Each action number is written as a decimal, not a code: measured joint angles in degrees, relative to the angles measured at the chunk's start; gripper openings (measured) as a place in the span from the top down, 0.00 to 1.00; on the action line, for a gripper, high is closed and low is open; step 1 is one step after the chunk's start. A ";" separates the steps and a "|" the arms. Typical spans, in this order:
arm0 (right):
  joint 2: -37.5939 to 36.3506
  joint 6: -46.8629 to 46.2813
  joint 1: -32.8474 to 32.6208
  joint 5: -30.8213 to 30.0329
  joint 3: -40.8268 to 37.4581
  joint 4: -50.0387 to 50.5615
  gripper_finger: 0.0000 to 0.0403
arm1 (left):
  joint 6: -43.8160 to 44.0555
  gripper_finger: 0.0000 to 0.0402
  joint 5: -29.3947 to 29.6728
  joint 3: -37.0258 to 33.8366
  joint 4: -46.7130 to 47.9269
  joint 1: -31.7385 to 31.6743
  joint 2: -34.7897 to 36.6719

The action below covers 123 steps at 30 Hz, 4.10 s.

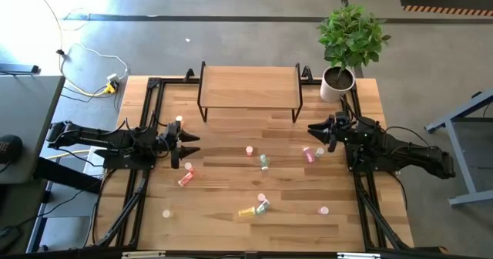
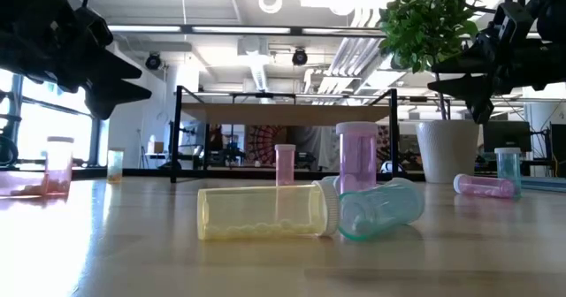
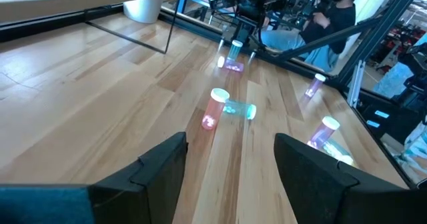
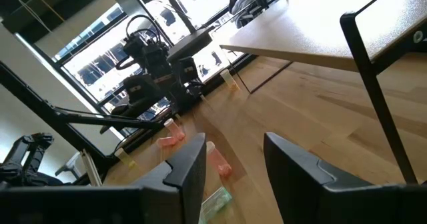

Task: Pick and place medicine bottles onto shelf by color
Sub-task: Put the middle left pink pill bottle on the shelf

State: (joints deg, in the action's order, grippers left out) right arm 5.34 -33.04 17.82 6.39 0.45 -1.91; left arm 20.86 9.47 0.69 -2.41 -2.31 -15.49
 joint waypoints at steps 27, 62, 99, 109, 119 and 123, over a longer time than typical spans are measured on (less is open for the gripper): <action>0.00 0.00 0.02 0.01 0.00 0.00 0.65 | 12.69 0.46 1.68 19.14 1.86 0.09 -0.22; -0.01 0.00 0.02 -0.01 0.00 0.02 0.65 | 4.28 0.46 -3.91 46.56 58.82 12.76 -40.99; -0.06 0.00 0.00 -0.01 0.01 0.00 0.65 | 1.51 0.46 -1.84 46.51 59.03 13.46 -64.78; -0.06 -0.01 0.01 0.00 0.01 0.00 0.65 | -0.86 0.58 -4.26 46.51 58.90 11.19 -64.89; -0.06 0.00 0.02 -0.02 0.00 0.00 0.65 | -3.06 0.73 -5.29 46.51 58.66 11.15 -64.89; -0.06 0.00 0.00 -0.02 0.01 0.02 0.65 | -3.02 0.73 -5.55 46.52 58.33 11.15 -64.89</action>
State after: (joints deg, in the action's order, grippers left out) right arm 5.28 -33.04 17.82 6.37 0.45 -1.89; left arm 17.85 3.92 47.21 55.91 8.84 -80.38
